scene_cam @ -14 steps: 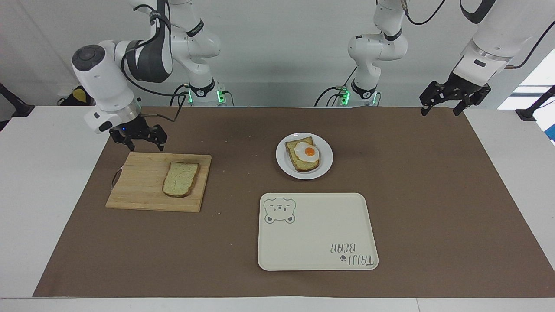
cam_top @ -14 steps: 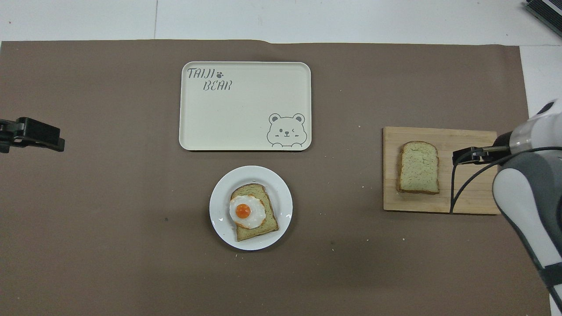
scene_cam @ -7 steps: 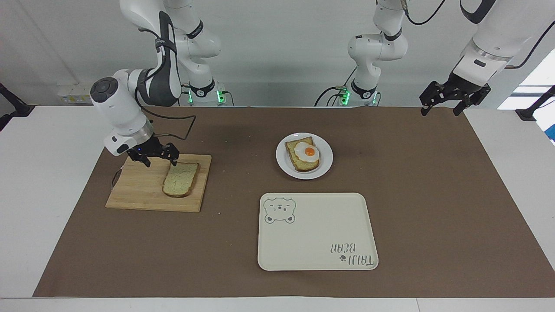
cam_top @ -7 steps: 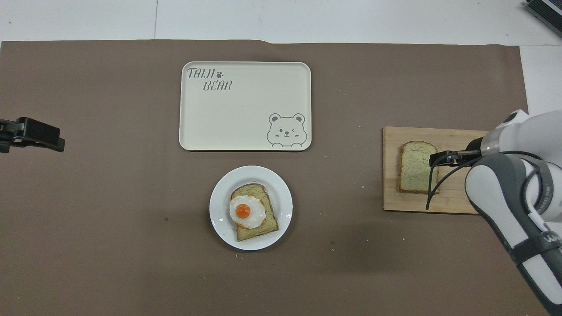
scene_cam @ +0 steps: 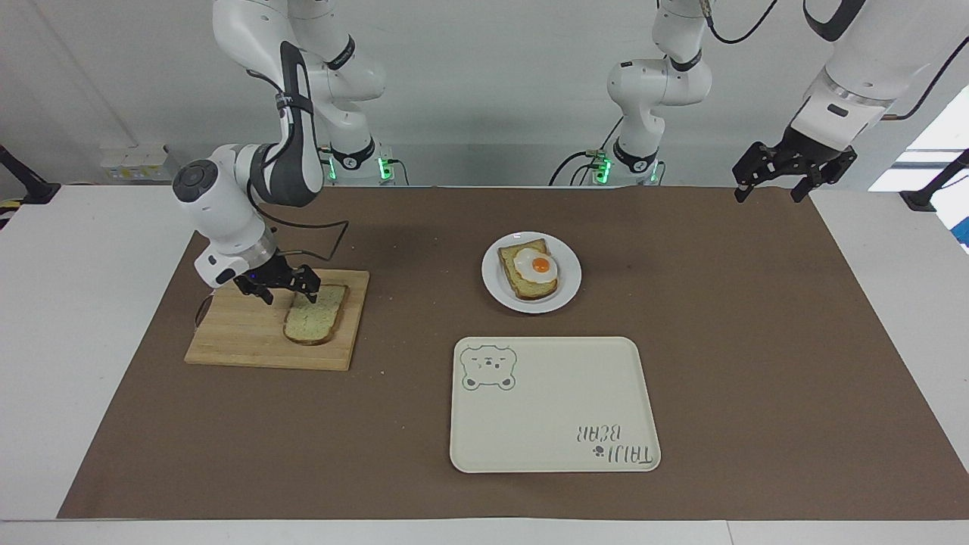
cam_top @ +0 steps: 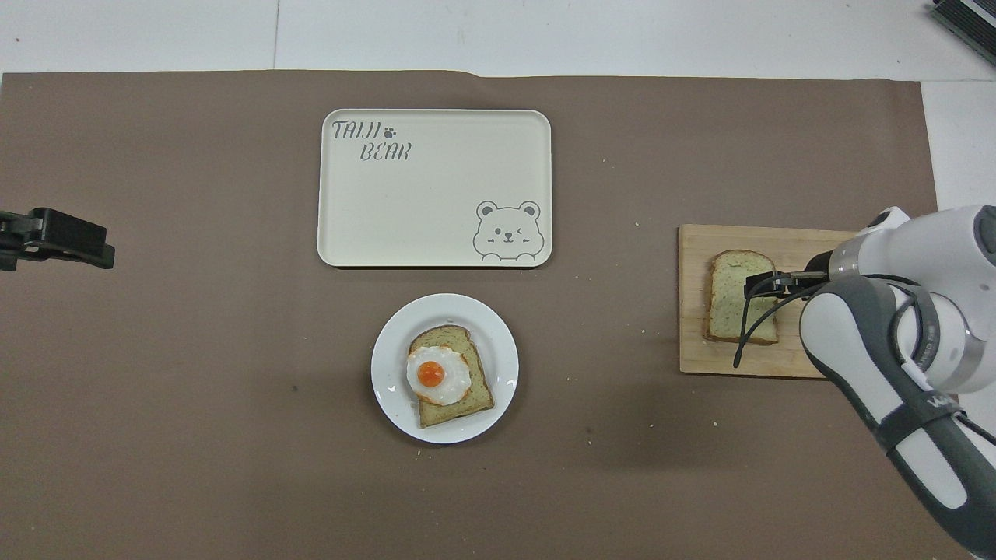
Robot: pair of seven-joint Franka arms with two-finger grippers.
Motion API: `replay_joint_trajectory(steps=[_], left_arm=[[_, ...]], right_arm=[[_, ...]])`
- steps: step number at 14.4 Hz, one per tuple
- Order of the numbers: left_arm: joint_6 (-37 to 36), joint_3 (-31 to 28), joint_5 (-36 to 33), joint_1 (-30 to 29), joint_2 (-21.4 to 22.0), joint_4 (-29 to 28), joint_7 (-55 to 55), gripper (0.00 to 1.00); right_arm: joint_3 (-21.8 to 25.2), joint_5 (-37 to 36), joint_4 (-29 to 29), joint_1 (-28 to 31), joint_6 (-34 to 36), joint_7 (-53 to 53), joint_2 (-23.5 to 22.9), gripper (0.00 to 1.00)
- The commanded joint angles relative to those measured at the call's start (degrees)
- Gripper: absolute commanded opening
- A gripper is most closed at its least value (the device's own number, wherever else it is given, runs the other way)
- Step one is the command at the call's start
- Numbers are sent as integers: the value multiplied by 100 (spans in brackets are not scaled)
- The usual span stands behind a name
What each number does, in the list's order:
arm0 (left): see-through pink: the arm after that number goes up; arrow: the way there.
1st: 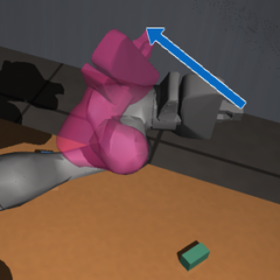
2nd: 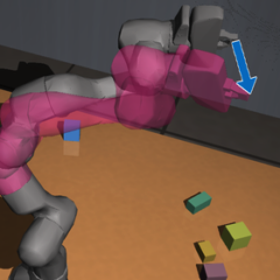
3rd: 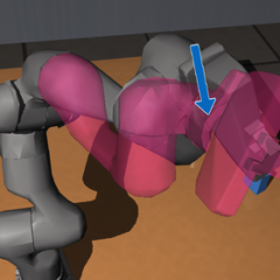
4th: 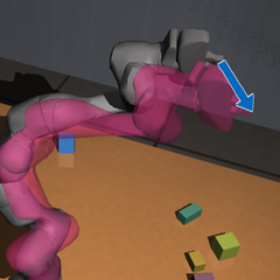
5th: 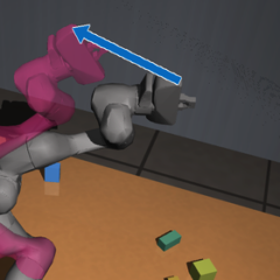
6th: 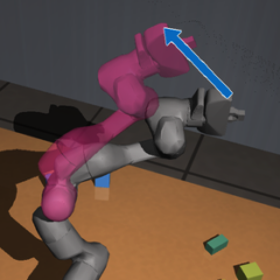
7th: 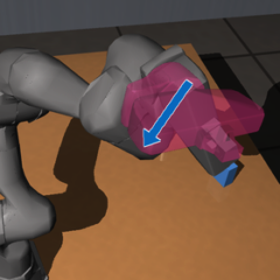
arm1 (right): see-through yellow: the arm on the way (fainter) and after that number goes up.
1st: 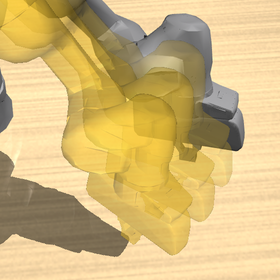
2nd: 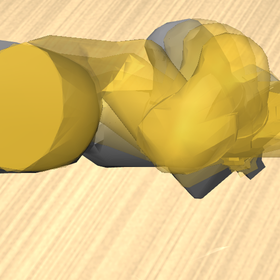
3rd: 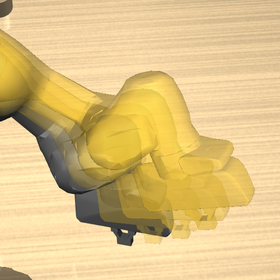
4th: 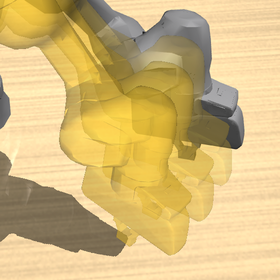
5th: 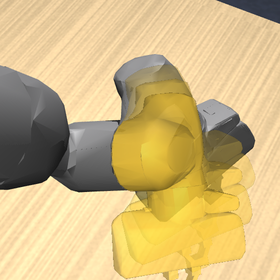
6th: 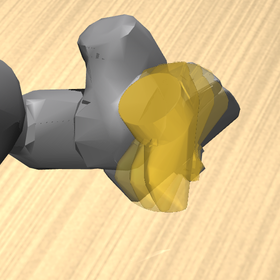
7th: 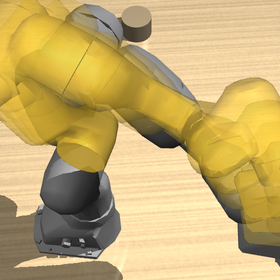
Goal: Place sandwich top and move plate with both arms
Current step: 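Reach the right gripper over the bread slice on the wooden board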
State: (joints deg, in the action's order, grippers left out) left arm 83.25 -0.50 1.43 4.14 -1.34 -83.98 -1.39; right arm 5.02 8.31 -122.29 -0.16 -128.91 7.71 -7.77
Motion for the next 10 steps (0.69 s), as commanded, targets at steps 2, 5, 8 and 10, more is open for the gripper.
replay_joint_trajectory(steps=[2, 5, 8, 10], left_arm=[[-81, 24, 50, -62, 64, -21, -28, 100], [-81, 24, 41, -62, 64, -21, -28, 100], [-81, 24, 50, -62, 55, -21, -28, 100], [-81, 24, 50, -62, 55, -21, -28, 100]], right_arm=[[-18, 206, -119, 33, -275, 310, -102, 100], [-18, 215, -119, 33, -310, 310, -190, 100], [-18, 224, -119, 33, -328, 310, -269, 100], [-18, 398, -119, 25, -424, 310, -357, 100]])
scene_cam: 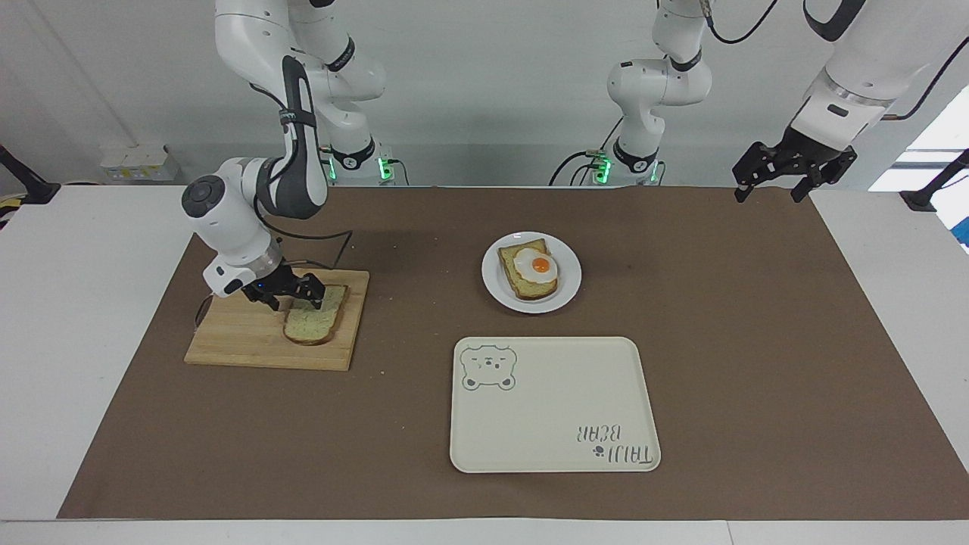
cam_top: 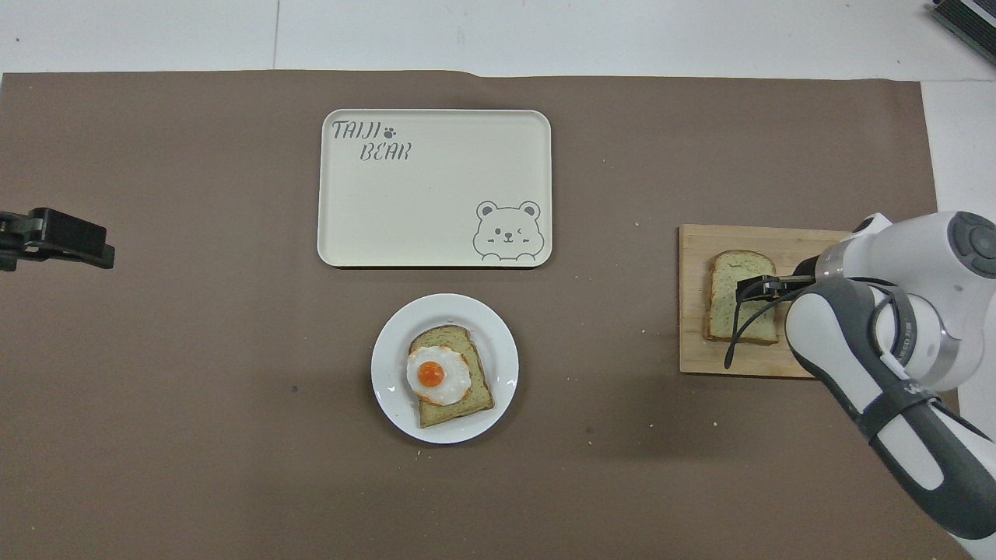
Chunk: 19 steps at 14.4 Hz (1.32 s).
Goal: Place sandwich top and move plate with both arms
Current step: 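Reach the right gripper over the bread slice on the wooden board, then grasp the bread slice with the right gripper and lift it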
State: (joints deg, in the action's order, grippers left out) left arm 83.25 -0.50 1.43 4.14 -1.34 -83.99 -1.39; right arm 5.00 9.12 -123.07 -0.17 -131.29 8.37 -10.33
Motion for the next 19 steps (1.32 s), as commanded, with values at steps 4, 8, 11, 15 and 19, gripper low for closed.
replay_joint_trajectory(steps=[4, 8, 11, 15, 19], left_arm=[[-81, 24, 50, -62, 55, -21, -28, 100], [-81, 24, 41, -62, 55, -21, -37, 100], [-81, 24, 50, -62, 55, -21, -28, 100], [-81, 24, 41, -62, 64, -21, -28, 100], [-81, 24, 50, -62, 64, -21, -28, 100]], right_arm=[[-17, 451, -42, 17, -187, 261, -110, 79], [-17, 451, -42, 8, -178, 279, -119, 24], [-17, 451, -42, 8, -178, 235, -119, 0], [-17, 451, -42, 8, -178, 200, -119, 0], [-17, 442, 54, 8, -99, 218, -163, 0]])
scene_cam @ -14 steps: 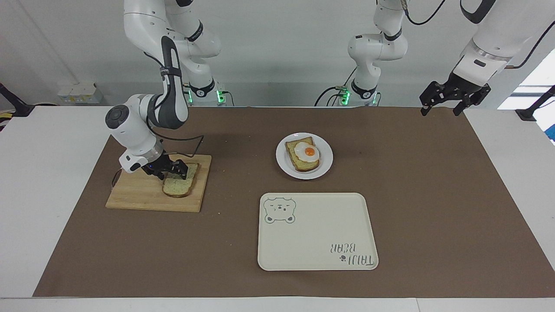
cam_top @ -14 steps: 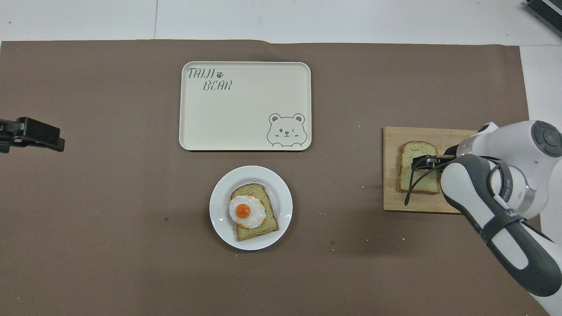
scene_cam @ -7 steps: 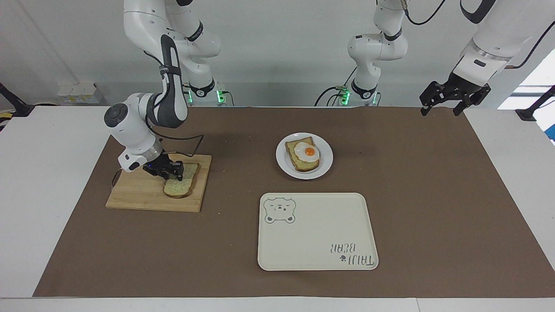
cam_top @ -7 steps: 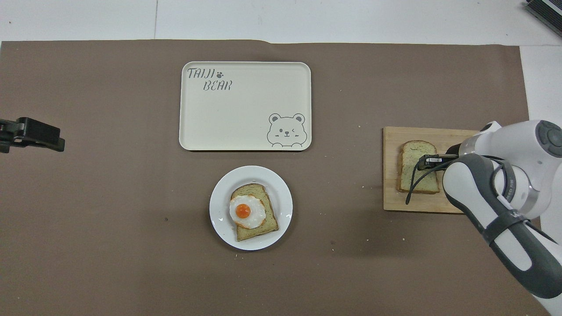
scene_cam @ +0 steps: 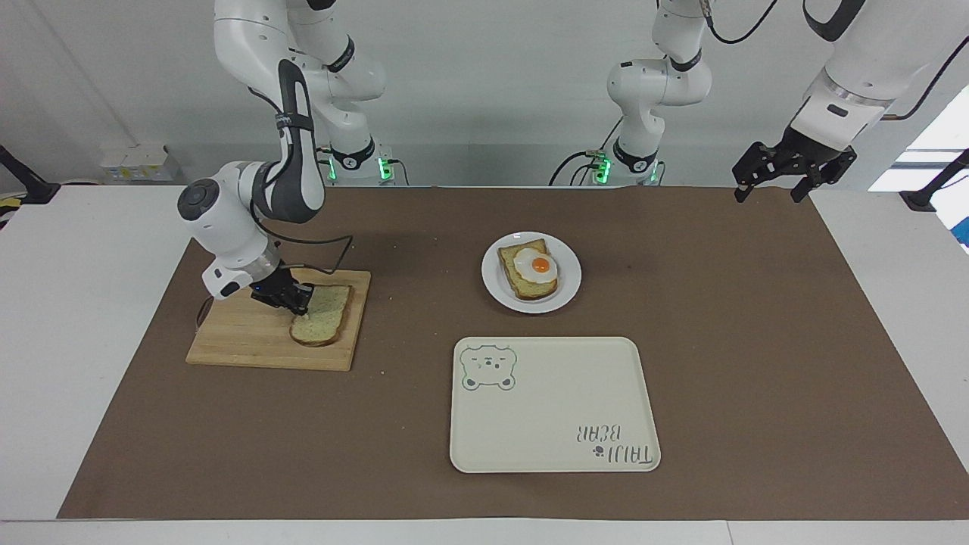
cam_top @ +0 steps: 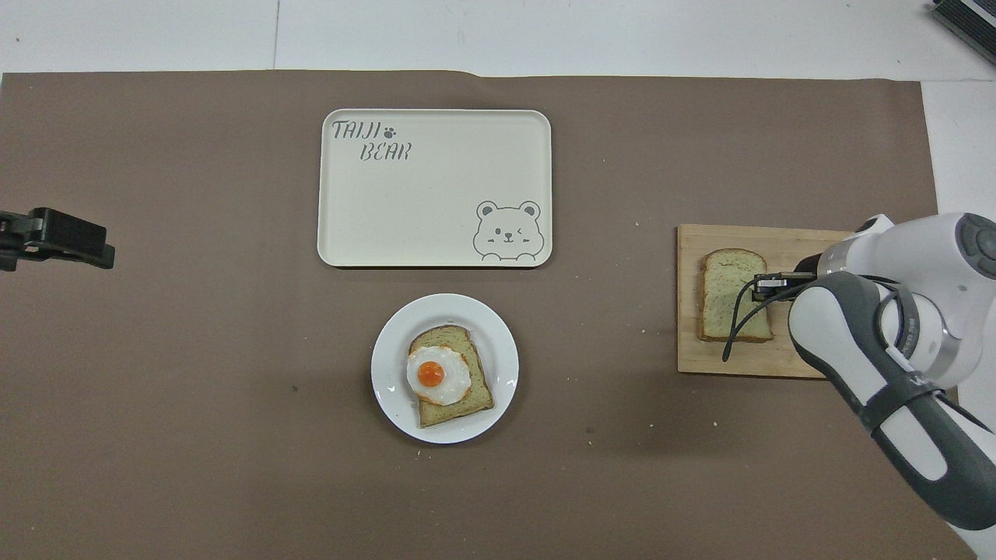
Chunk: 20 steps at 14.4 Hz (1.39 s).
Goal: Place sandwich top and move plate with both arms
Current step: 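Grasp the bread slice with the right gripper and lift it, then carry the bread with the right gripper and lay it on the egg toast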
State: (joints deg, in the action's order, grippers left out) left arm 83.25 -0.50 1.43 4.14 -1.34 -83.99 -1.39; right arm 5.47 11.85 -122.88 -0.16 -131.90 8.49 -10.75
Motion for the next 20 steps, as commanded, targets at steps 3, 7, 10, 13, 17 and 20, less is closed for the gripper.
replay_joint_trajectory(steps=[3, 7, 10, 13, 17, 20], left_arm=[[-81, 24, 50, -62, 64, -21, -28, 100], [-81, 24, 50, -62, 64, -21, -28, 100], [-81, 24, 50, -62, 64, -21, -28, 100], [-81, 24, 50, -62, 64, -21, -28, 100], [-81, 24, 41, -62, 64, -21, -36, 100], [-81, 24, 41, -62, 55, -21, -28, 100]], right_arm=[[-72, 169, 229, 7, 128, 241, -103, 0], [-81, 151, 668, 7, 734, 258, -24, 0], [-125, 151, 1089, 7, 1384, 232, 81, 0], [-221, 178, 1573, 7, 2210, 231, 108, 0], [-844, 309, 1847, 16, 2739, 179, 108, 0], [-960, 958, 1856, -2, 2705, -40, 117, 0]])
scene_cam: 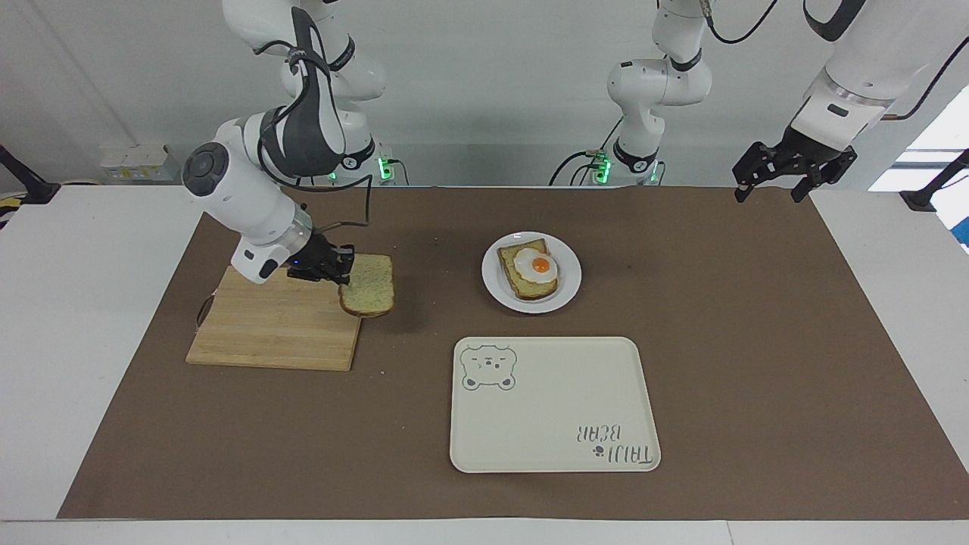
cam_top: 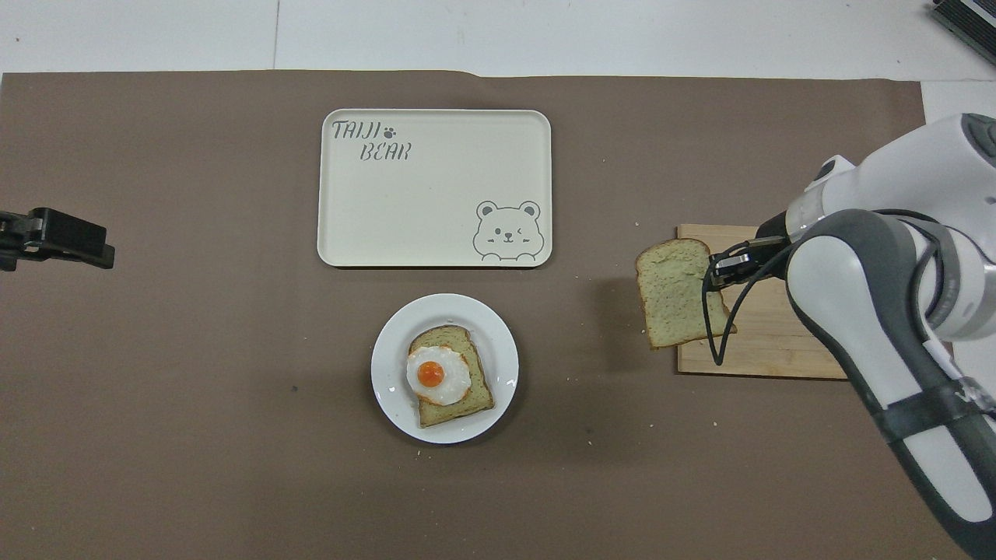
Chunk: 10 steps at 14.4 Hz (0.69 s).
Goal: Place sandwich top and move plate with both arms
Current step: 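Carry the bread with the right gripper and lay it on the egg toast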
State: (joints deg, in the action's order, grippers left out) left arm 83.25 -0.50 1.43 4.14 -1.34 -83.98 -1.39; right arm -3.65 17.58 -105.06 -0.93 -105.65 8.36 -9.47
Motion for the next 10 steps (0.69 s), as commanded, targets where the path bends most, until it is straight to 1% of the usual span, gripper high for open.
replay_joint_trajectory(steps=[1, 2, 5, 8, 9, 10], left_arm=[[-81, 24, 41, -62, 55, -21, -28, 100], [-81, 24, 50, -62, 55, -21, -28, 100], [-81, 24, 41, -62, 64, -21, -28, 100], [-81, 24, 50, -62, 55, -21, -28, 100], [-81, 24, 41, -62, 55, -21, -28, 100], [-81, 24, 50, -62, 64, -21, -28, 100]], right_arm=[[-153, 508, 64, -3, 62, -105, -11, 0], [-171, 509, 56, -126, 45, -271, 6, 0], [-171, 509, -111, -802, -192, -1079, 138, 0], [-189, 544, -199, -1136, -201, -1082, 165, 0], [-189, 596, -243, -1381, -262, -1177, 138, 0], [-189, 675, -296, -1479, -463, -1379, 129, 0]])
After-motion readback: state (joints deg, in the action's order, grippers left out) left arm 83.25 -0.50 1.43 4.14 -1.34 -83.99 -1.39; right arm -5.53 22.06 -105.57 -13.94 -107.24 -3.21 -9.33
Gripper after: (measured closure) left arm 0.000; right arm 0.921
